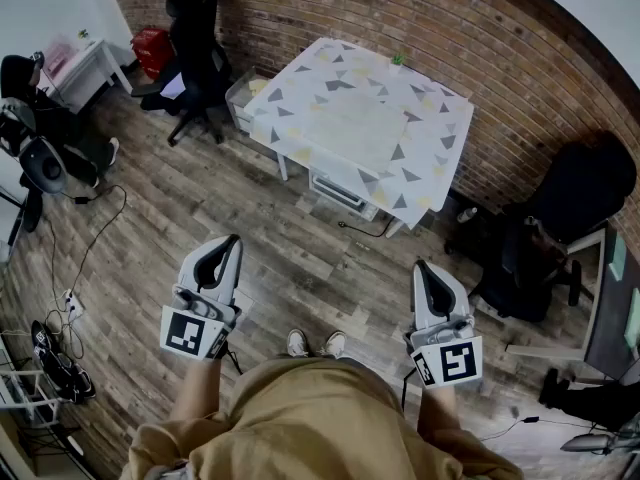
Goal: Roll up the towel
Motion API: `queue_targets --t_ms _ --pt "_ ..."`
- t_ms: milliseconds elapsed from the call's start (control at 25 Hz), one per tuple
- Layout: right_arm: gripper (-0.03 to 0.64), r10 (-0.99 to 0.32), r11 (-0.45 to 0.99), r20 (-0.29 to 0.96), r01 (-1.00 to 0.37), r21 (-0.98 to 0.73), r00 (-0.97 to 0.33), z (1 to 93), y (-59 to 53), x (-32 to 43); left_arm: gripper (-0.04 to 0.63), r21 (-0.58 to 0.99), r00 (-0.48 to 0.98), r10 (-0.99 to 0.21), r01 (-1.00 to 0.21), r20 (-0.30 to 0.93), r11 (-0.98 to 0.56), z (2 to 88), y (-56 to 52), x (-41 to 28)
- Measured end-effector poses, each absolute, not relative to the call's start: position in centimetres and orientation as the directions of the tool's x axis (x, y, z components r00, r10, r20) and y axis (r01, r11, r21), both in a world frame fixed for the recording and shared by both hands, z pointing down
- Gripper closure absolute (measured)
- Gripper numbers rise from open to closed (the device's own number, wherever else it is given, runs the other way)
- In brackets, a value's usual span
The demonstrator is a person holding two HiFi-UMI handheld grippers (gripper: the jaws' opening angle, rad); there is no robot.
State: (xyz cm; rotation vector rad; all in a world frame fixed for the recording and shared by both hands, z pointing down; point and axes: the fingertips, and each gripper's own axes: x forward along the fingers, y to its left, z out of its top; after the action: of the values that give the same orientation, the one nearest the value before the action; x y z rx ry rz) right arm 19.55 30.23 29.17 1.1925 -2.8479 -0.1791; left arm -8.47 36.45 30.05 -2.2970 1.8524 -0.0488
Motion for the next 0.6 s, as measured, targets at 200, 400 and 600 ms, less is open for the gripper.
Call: queue_targets --t_ms 200,400,600 --pt "0.614 -0.710 0.698 0.001 -0.705 0.127 -0.704 29.36 30.39 19.70 0.534 -0.164 0.216 -0.972 -0.966 -0.089 -0.199 30.35 36.69 -8.45" --pt "0.614 -0.705 0.705 0.004 -0.700 0.114 -0.709 29.28 30.38 19.76 0.534 -0.168 0.228 -0.968 -0.963 -0.106 -0.209 29.85 36.59 -8.12" --pt "0.609 -0.692 0.720 -0.023 -0.692 0.059 -0.722 29.13 30.37 19.92 0.529 -0.132 0.266 -0.954 -0.960 -0.136 -0.249 29.72 36.65 -7.82"
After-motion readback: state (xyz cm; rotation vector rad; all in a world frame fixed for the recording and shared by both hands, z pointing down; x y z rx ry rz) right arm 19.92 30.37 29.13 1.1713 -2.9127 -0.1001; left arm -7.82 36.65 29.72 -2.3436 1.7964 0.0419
